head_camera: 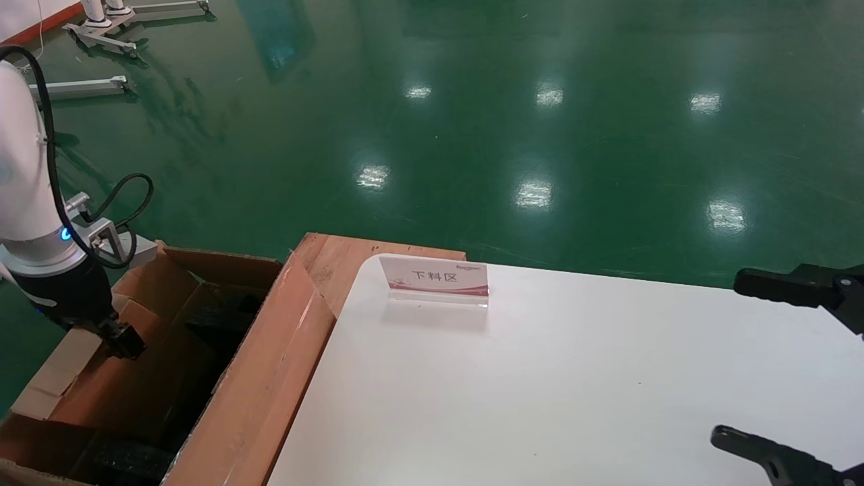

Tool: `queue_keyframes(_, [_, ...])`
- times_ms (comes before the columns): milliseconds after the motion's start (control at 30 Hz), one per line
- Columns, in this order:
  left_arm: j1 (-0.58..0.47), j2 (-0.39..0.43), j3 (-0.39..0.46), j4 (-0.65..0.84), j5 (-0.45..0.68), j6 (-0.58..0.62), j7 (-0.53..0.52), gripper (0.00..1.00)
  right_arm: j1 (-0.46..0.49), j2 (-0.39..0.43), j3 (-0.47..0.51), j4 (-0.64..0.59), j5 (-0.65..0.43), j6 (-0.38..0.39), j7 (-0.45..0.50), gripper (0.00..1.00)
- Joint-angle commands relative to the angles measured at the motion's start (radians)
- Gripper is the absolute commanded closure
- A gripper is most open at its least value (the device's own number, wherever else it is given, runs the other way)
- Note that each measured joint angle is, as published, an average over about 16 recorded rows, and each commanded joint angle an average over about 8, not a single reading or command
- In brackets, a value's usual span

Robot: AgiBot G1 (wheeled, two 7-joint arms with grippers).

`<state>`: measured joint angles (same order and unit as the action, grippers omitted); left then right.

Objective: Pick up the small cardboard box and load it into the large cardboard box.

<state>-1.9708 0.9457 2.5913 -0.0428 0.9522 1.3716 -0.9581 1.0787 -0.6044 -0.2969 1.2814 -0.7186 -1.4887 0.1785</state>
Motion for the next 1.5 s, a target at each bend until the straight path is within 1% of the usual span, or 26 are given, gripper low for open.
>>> queue_keyframes(33, [0.006,0.002,0.001,0.007,0.001,0.001,0.0,0.39,0.0,0.0,0.0,0.0,0.0,0.0,0.0,0.0])
queue_keyframes(100, [0.01,0.004,0.003,0.011,0.003,0.001,-0.002,0.14,0.0,0.0,0.0,0.0,0.0,0.0,0.0,0.0])
queue_keyframes(133, [0.012,0.004,0.004,0.012,0.003,0.001,-0.002,0.05,0.0,0.0,0.0,0.0,0.0,0.0,0.0,0.0])
queue_keyframes(167, [0.013,0.005,0.004,0.014,0.004,0.001,-0.003,0.0,0.0,0.0,0.0,0.0,0.0,0.0,0.0,0.0])
queue_keyframes(1233, [0.003,0.004,0.001,0.006,0.006,-0.002,0.004,0.0,0.0,0.0,0.0,0.0,0.0,0.0,0.0,0.0])
queue_keyframes(1367, [-0.021,0.012,-0.012,-0.002,-0.012,-0.019,0.036,0.0,0.0,0.0,0.0,0.0,0.001,0.0,0.0,0.0])
queue_keyframes(1500, [-0.077,0.013,-0.045,-0.025,-0.056,-0.038,0.104,0.0,0.0,0.0,0.0,-0.001,0.001,0.0,0.0,0.0])
